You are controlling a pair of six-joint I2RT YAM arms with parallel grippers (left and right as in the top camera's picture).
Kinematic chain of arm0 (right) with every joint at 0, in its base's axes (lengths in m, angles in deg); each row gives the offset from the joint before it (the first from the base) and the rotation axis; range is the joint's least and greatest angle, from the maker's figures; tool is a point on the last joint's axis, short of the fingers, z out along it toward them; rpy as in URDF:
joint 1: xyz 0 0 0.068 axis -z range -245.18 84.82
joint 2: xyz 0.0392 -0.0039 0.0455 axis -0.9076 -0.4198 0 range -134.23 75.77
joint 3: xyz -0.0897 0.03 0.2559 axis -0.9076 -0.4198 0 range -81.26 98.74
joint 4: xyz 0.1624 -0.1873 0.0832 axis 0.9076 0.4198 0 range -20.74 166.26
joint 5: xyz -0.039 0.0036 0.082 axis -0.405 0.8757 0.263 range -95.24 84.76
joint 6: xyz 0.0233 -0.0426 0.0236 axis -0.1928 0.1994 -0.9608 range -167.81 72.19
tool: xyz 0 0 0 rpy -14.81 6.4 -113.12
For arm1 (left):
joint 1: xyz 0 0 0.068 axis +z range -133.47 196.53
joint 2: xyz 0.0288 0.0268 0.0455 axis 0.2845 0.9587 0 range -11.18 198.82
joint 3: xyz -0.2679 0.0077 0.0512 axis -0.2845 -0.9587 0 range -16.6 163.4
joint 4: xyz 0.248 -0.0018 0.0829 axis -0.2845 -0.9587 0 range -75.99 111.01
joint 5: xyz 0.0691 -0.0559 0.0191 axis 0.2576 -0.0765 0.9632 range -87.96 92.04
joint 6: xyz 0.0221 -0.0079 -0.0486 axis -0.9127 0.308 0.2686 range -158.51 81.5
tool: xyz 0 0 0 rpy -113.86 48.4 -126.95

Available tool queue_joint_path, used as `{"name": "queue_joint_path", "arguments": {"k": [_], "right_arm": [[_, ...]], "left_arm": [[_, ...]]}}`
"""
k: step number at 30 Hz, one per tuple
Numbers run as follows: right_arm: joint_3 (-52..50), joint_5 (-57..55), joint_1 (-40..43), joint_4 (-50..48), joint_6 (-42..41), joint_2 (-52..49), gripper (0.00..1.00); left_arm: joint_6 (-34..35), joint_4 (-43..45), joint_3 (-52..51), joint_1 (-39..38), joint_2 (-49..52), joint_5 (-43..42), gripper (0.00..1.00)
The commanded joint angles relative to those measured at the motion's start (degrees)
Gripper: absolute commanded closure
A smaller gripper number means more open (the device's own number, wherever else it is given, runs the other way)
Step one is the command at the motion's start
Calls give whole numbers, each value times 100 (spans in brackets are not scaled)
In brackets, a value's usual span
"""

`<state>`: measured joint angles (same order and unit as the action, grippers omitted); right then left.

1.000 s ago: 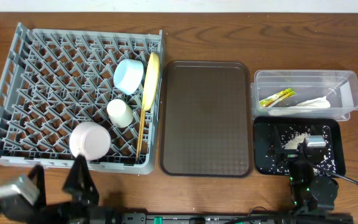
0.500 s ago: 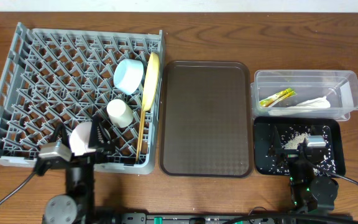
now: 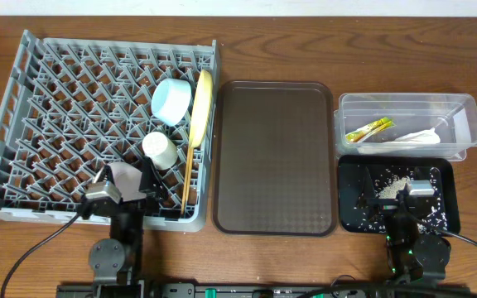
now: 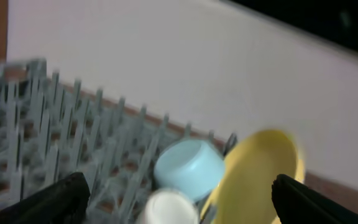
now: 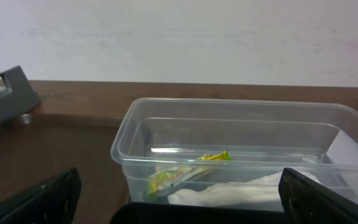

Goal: Sort waste into correct bins and load items into the dishwasher

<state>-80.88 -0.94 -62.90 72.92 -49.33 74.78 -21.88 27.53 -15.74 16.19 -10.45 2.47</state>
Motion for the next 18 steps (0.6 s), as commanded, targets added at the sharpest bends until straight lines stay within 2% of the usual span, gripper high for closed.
{"name": "queue_joint_path", "arguments": {"k": [1, 6, 18], "right_arm": [[-7, 26, -85, 24, -79, 28, 1], [-7, 26, -85, 24, -79, 28, 1], [-7, 26, -85, 24, -79, 28, 1]], "left_arm": [[-55, -339, -63, -46, -63, 72, 4], [-79, -1091, -63, -44, -61, 68, 4], [-201, -1060, -63, -44, 63, 68, 2]]}}
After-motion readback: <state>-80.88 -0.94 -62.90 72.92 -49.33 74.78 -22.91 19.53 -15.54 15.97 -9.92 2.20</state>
